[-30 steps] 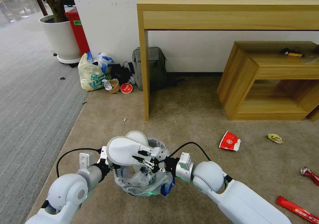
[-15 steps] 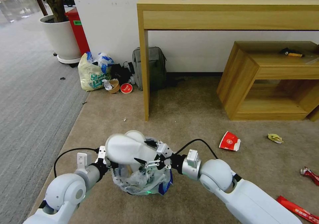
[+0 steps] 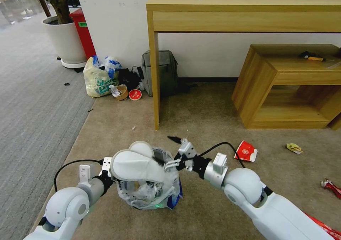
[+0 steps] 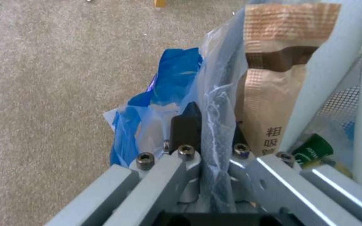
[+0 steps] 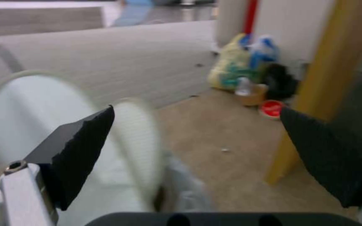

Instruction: Pick up the trash bin and place the garbage on the floor into it.

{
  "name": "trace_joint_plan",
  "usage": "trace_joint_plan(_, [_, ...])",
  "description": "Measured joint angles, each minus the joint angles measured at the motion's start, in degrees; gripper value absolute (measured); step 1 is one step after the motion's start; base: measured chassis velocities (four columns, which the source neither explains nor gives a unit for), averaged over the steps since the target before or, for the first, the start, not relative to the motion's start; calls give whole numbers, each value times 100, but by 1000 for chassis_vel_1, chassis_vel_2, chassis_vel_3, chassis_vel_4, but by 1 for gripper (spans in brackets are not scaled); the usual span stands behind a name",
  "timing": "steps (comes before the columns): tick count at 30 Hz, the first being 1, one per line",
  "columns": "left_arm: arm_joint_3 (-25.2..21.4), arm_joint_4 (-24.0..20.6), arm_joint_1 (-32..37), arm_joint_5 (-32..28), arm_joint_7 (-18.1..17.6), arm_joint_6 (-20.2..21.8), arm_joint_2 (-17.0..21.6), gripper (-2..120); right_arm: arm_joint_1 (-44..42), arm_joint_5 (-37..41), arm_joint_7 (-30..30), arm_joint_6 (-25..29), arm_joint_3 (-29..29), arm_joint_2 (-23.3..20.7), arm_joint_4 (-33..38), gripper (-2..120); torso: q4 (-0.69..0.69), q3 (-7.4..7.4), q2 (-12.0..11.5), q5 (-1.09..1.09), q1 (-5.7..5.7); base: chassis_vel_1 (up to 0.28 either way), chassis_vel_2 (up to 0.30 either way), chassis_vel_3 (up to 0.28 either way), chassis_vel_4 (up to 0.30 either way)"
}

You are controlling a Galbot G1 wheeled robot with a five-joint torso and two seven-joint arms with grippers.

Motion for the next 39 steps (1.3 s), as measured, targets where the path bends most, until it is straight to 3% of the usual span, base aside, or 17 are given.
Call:
trace_joint_plan(10, [-266, -226, 354, 174, 65, 0, -157, 0, -541, -80, 174, -36, 1069, 234, -135, 100, 2, 0, 0, 1, 0, 0, 0, 0, 0])
trace_joint_plan(13, [-295, -299, 450, 234, 85, 0, -209, 0, -1071, -268, 156, -46, 1662, 435, -61, 100, -1, 0, 0, 0, 0, 0, 0, 0, 0])
trace_joint_plan(18, [-307, -324, 499, 268, 105, 0, -223, 0, -1587, -571, 73, 50, 2060, 675, 19, 100, 1, 0, 0, 0, -1, 0, 0, 0, 0])
trace_joint_plan(39, [-353, -335, 555, 319, 163, -1, -261, 0, -1962, -611, -88, 128, 2421, 687, 142, 100, 0, 0, 0, 0, 0, 0, 0, 0, 0])
